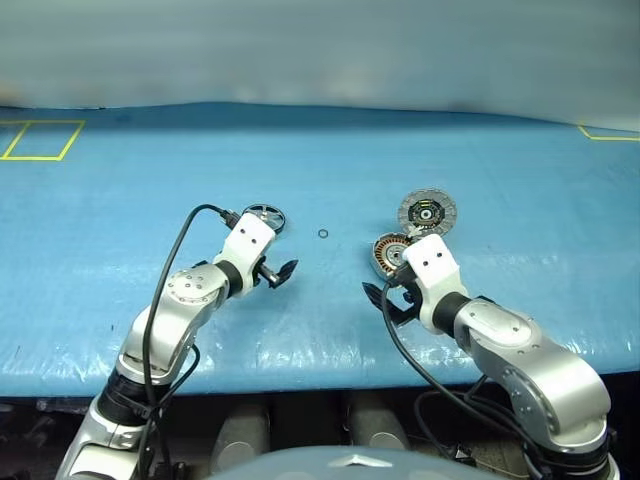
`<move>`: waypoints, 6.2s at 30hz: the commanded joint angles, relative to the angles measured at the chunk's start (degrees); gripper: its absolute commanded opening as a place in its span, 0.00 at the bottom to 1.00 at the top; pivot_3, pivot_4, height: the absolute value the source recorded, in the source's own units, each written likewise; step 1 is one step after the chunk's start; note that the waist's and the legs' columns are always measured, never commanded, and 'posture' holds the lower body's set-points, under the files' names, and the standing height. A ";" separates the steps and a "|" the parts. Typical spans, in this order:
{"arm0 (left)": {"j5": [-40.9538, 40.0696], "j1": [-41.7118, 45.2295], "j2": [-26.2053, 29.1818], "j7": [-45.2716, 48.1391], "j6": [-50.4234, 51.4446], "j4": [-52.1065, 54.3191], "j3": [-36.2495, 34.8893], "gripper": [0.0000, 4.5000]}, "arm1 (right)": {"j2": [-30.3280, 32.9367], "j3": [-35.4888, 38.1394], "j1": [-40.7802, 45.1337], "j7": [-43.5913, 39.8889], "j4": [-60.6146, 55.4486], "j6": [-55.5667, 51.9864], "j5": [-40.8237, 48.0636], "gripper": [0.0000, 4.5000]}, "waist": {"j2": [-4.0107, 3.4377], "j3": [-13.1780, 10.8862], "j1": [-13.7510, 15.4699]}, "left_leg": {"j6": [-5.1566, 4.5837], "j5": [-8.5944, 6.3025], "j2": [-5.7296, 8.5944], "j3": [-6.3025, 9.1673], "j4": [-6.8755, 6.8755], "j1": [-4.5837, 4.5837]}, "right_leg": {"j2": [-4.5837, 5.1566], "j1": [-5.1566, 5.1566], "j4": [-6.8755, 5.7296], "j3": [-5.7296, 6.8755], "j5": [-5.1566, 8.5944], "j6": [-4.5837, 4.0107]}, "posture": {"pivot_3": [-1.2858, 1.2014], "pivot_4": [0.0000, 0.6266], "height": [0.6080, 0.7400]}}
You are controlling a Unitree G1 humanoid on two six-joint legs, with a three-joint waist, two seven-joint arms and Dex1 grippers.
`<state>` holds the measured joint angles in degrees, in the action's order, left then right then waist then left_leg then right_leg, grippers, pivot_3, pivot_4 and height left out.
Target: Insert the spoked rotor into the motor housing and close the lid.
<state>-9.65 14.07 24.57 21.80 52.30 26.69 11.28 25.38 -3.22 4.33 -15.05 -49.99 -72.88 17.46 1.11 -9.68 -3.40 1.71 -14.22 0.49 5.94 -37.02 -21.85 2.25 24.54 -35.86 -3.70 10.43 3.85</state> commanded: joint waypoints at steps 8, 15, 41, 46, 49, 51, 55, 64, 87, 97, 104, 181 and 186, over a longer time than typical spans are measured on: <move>0.24 -0.23 -0.05 -2.22 2.16 3.82 -2.37 1.00 | 1.51 -0.01 0.91 -0.58 -0.26 1.97 0.32 0.99 | 0.01 -0.01 0.00 | 0.00 0.00 0.00 0.00 0.00 0.00 | 0.00 0.00 0.00 0.00 0.00 0.00 | 0.52 0.24 1.00; 0.04 -0.32 -0.75 -2.98 2.04 3.90 -2.03 1.00 | 2.83 -0.83 1.67 -1.13 0.10 2.61 0.11 0.99 | 0.01 -0.01 0.02 | 0.00 0.00 0.00 0.00 0.00 0.00 | 0.00 0.00 0.00 0.00 0.00 0.00 | 0.52 0.24 1.00; -0.09 -0.09 -2.21 -2.96 1.58 3.77 -0.60 1.00 | 0.88 -1.31 7.38 2.89 6.83 -3.92 -1.93 0.99 | 0.01 -0.01 -0.03 | 0.00 0.00 0.00 -0.01 -0.03 0.00 | 0.00 -0.01 -0.02 0.00 -0.01 0.01 | 0.52 0.24 1.00; -0.02 -0.23 -2.60 -3.13 1.51 3.92 -0.28 1.00 | -1.70 -1.80 11.28 4.67 12.15 -5.87 -2.66 0.99 | 0.02 -0.01 0.00 | 0.00 0.00 0.00 0.00 -0.03 0.01 | -0.01 -0.02 -0.02 0.00 -0.01 0.01 | 0.52 0.24 1.00; 0.04 -0.41 -2.94 -3.24 1.46 4.08 -0.07 1.00 | -3.52 -2.04 12.98 6.14 15.79 -6.63 -3.71 0.99 | 0.02 -0.01 0.00 | 0.00 0.00 0.00 -0.01 -0.03 0.00 | -0.01 -0.01 -0.02 -0.01 -0.01 0.01 | 0.52 0.24 1.00; 0.08 -0.54 -3.13 -3.35 1.54 4.32 0.04 1.00 | -4.15 -2.07 13.77 6.46 17.30 -7.06 -4.05 0.99 | 0.02 -0.01 0.03 | -0.01 0.00 0.01 -0.03 -0.03 0.00 | 0.00 -0.01 -0.02 -0.03 -0.02 0.03 | 0.52 0.24 1.00; 0.28 -0.80 -3.56 -3.89 1.66 4.60 0.03 1.00 | -4.88 -2.05 14.80 6.58 19.24 -7.38 -4.26 0.99 | 0.02 -0.01 -0.06 | -0.01 0.00 0.01 -0.02 -0.03 0.00 | 0.00 -0.01 -0.03 -0.03 -0.03 0.03 | 0.52 0.24 1.00; 0.17 -1.38 -4.07 -4.59 1.81 5.21 0.16 1.00 | -4.56 -3.59 15.67 4.89 20.77 -11.37 -3.02 0.99 | 0.02 -0.01 0.00 | -0.01 0.00 0.01 -0.02 -0.04 0.01 | 0.00 -0.03 -0.04 -0.03 -0.03 0.04 | 0.52 0.24 1.00; 2.64 -6.28 -8.31 -11.88 -1.75 7.95 -2.26 1.00 | -9.40 -13.39 20.92 1.01 23.39 -13.04 -0.61 0.42 | 0.24 0.14 -1.28 | -0.01 0.00 -0.18 -0.02 0.02 0.25 | -0.20 -0.14 -0.10 -0.05 -0.03 0.02 | 0.52 0.24 1.00; 5.48 -10.79 -9.27 -15.95 -6.92 11.85 -6.52 1.00 | -20.64 -19.35 22.20 2.06 26.63 -12.09 -1.63 0.42 | 0.23 0.16 -1.43 | 0.00 -0.01 -0.56 0.00 0.00 0.28 | -0.62 -0.10 -0.15 -0.05 -0.05 -0.25 | 0.52 0.24 1.00; 6.04 -14.37 -8.44 -16.05 -6.97 15.75 -7.70 1.00 | -22.78 -24.02 24.28 0.43 30.85 -10.13 -1.36 0.42 | 0.21 0.17 -2.00 | 0.01 -0.01 -0.93 -0.08 0.02 0.37 | -0.96 -0.05 -0.15 -0.03 -0.11 -0.48 | 0.52 0.24 1.00; 3.64 -23.91 -10.44 -7.70 -21.91 9.56 -4.51 1.00 | -15.68 -9.59 19.61 -1.35 50.32 39.09 -10.71 0.85 | 0.01 -0.10 -0.42 | 0.33 -0.28 -0.90 -0.26 -0.03 0.14 | -0.89 0.11 -0.02 -0.12 0.01 -0.59 | 0.52 0.24 1.00; 4.09 -25.31 -10.74 -8.73 -21.90 10.72 -2.88 1.00 | -16.78 -10.55 19.89 -3.49 54.08 42.50 -11.49 0.85 | -0.01 -0.11 -0.46 | 0.33 -0.29 -0.90 -0.26 -0.01 0.14 | -0.89 0.12 -0.02 -0.12 0.01 -0.60 | 0.52 0.24 1.00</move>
<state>-6.15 -10.88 13.89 13.60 31.83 34.06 7.58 8.97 -13.37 23.39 -17.70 4.24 -32.36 6.16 1.10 -9.79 -3.87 2.04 -14.50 -0.42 5.67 -37.03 -21.70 1.36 24.65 -35.89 -3.82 10.44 3.25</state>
